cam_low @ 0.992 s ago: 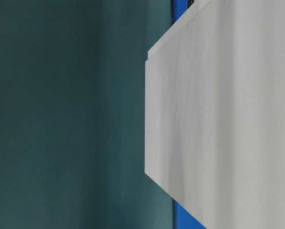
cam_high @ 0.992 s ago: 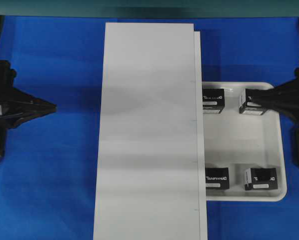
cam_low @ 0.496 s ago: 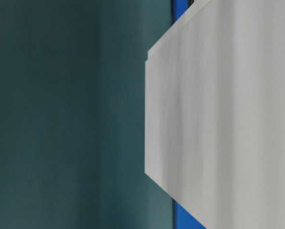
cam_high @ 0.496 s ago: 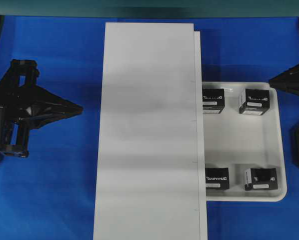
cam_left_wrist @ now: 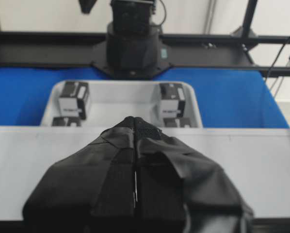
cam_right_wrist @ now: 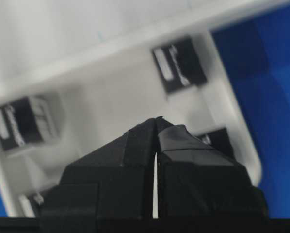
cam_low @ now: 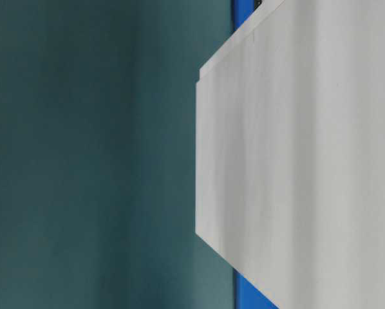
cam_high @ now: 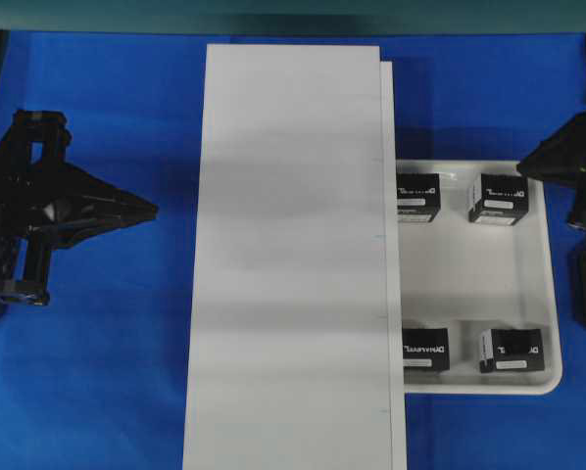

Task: Place the box from the white plastic tray onto the white base.

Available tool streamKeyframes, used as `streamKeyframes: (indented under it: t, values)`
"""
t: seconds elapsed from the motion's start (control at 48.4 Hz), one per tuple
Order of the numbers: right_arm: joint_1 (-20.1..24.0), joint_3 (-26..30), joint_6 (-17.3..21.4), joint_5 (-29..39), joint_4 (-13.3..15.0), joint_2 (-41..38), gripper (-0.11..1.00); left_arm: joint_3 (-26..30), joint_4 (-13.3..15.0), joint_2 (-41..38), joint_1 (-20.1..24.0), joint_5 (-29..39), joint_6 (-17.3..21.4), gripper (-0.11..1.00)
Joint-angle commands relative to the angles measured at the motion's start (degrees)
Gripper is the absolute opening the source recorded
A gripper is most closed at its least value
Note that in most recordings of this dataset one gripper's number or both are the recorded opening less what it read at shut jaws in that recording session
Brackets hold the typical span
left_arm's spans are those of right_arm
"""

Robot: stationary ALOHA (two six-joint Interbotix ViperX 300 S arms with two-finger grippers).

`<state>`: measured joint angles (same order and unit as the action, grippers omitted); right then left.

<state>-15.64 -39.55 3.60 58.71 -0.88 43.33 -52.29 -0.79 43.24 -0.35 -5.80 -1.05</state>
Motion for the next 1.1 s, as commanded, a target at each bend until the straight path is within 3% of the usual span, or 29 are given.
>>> streamKeyframes:
  t: [0.0,0.331,0.517,0.889,0.992,1.075]
  values:
    - [-1.76,3.16,-2.55,3.34,0.18,-3.52,-0.01,1.58,-0.09,0.18,-0.09,-0.26,-0.09,-0.07]
    - [-7.12,9.05,-17.84,9.32,0.09,-16.0,-0.01,1.58,-0.09,0.18,-0.09,0.62,-0.09,-0.07]
    - [-7.38,11.16,-23.29,8.61,-0.18,-22.76,0.0,1.58,-0.09,0.35,-0.09,0.88,-0.18,-0.07]
    - [-6.5,10.63,-24.17,2.46,-0.97,-27.95,0.04,1.76,-0.18,0.26,-0.18,0.88,-0.09,-0.07]
    - [-6.33,10.46,-24.08,2.02,-1.41,-28.65,0.1,1.85,-0.09,0.18,-0.09,0.88,-0.18,-0.07]
    - [-6.33,10.11,-23.91,1.93,-2.37,-29.44,0.23,1.85,-0.09,0.09,-0.18,0.88,-0.18,-0.07]
